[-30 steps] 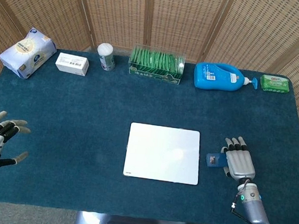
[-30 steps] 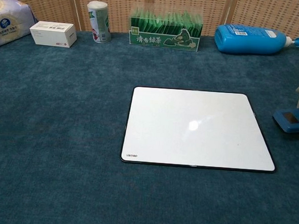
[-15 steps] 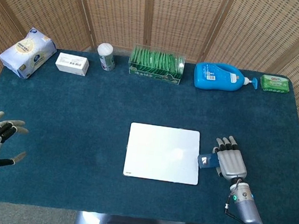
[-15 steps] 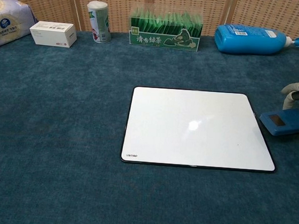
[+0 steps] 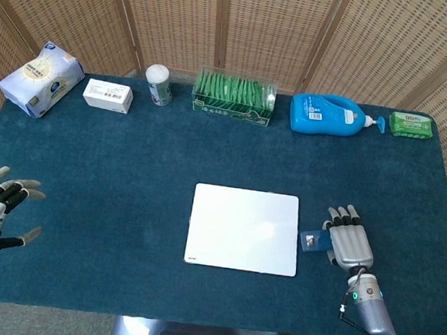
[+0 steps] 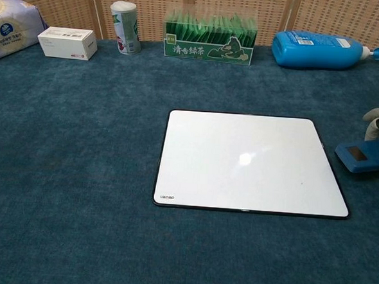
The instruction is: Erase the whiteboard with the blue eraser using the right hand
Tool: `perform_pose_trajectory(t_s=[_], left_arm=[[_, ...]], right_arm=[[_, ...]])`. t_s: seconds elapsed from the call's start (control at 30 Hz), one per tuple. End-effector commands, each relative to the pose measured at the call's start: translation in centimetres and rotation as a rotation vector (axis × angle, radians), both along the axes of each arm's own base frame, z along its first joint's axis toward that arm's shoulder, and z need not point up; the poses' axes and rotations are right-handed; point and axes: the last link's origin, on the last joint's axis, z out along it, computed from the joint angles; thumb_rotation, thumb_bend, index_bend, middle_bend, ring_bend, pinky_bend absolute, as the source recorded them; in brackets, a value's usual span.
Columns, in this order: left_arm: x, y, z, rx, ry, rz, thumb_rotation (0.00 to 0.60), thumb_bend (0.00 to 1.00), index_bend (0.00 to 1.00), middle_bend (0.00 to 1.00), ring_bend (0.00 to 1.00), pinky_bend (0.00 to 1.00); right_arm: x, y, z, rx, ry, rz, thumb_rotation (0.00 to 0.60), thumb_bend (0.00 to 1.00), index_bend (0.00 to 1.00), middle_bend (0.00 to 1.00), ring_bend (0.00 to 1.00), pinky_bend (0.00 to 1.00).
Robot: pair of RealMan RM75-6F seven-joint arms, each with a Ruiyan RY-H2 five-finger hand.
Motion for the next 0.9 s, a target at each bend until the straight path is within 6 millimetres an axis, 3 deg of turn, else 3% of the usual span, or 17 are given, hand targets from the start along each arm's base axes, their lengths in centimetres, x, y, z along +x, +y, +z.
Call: perform_pose_trajectory(t_s=[0.03,0.13,0.33,0.9], left_arm=[[0.0,0.0,-0.1,-0.005,-0.001,0.0,0.6,0.26,0.36,0.28,0.26,0.08],[-0.3,0.0,0.1,0.004,-0.003,0.01,0.6,0.26,0.36,0.28,0.26,0.08],[-0.7,-0.3,0.3,0.008,-0.008,0.015,0.6,0.26,0.36,0.28,0.26,0.08],[-1.5,-0.8,0.6,0.02,-0.02,0.028,0.6,0.26,0.36,0.28,0.26,0.07]], right_arm=[[0.8,0.2,-0.6,0.017,-0.001,0.022,0.6,0.41,0.72,0.13,0.0,0.0],[2.6,0.3,-2.0,0.049,-0.017,0.063,0.6,0.41,0.72,0.13,0.0,0.0],[4.1,0.2,-3.4,0.059,-0.012,0.082,0.6,0.41,0.72,0.13,0.0,0.0],[6.7,-0.6,-5.0,0.069,0.02,0.124,0.6,0.41,0.72,0.13,0.0,0.0]])
